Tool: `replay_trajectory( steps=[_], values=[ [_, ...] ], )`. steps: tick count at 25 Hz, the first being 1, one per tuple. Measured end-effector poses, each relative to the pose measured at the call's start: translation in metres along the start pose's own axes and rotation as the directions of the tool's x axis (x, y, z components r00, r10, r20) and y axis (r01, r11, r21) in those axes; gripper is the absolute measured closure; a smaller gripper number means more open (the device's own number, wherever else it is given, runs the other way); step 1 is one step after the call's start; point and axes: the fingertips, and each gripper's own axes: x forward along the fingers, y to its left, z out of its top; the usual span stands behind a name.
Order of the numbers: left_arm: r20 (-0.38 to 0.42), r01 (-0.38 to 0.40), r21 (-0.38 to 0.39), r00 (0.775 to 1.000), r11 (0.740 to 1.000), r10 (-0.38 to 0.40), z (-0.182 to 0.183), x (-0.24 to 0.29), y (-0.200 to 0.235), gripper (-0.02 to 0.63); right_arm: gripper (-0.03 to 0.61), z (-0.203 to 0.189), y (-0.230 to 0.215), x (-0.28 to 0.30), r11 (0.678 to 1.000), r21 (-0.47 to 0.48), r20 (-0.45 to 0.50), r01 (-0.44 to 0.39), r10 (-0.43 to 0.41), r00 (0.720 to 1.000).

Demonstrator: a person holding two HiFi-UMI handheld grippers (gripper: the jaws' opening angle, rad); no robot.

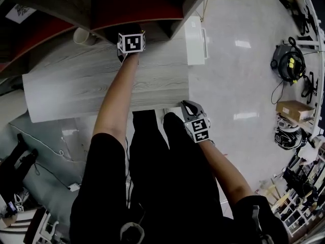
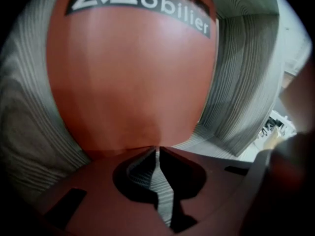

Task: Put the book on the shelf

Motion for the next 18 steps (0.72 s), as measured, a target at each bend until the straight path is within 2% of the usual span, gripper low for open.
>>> replay_trajectory(
  steps=[5, 13, 18],
  values=[
    [0.036, -0.025, 0.014, 0.999, 1.000, 0.025, -0.001, -0.002, 0.005, 0.586, 0.560, -0.015, 0.008, -0.010, 1.000, -0.026, -0.007, -0.012, 0.012, 1.000],
    [0.055, -0.046, 0.051, 0.998, 0.998, 0.043, -0.004, -0.003, 0.000, 0.586, 0.560, -0.077, -0.001, -0.032, 0.998, -0.058, -0.077, -0.018, 0.013, 0.997],
    [0.084, -0.011, -0.024, 0.996, 1.000, 0.013, -0.004, -0.013, 0.007, 0.586, 0.560, -0.085, -0.010, -0.044, 0.999, -0.036, -0.081, 0.003, -0.005, 0.997]
  ],
)
